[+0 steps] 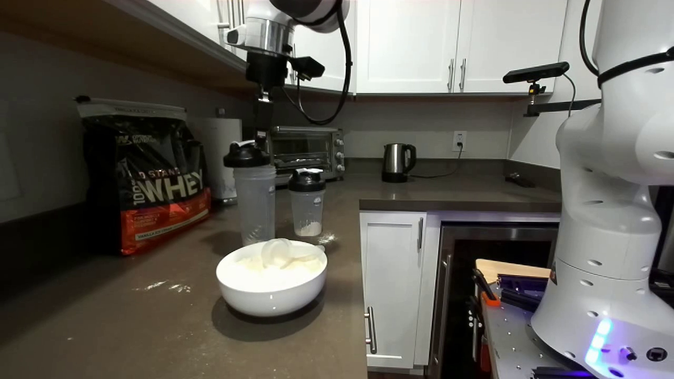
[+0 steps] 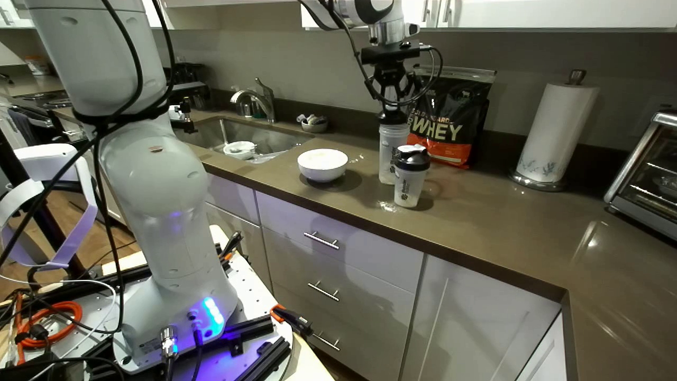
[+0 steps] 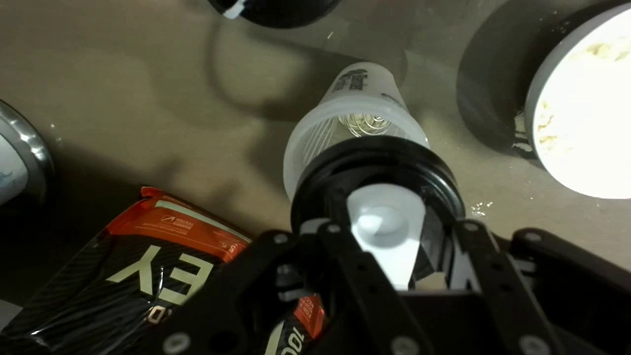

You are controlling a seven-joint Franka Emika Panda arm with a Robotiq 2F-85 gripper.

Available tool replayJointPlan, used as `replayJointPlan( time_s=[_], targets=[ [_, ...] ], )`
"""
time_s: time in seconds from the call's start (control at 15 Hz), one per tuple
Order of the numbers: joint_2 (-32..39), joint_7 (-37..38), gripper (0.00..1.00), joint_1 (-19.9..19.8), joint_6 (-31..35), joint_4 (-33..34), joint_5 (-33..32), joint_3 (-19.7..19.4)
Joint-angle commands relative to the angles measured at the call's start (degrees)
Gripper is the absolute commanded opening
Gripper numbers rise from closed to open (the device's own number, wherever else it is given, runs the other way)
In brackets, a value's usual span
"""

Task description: Pick the lid on the counter and put it on the bigger cup

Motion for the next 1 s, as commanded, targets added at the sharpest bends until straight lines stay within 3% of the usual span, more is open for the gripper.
replayJointPlan(
  time_s=[0.0,0.93],
  targets=[
    [0.95,0.35,0.13,-1.06,-1.72,1.70,1.76,0.18],
    [3.30,0.56,0.13,-2.33,-1.38,2.74,3.02,-0.23]
  ],
)
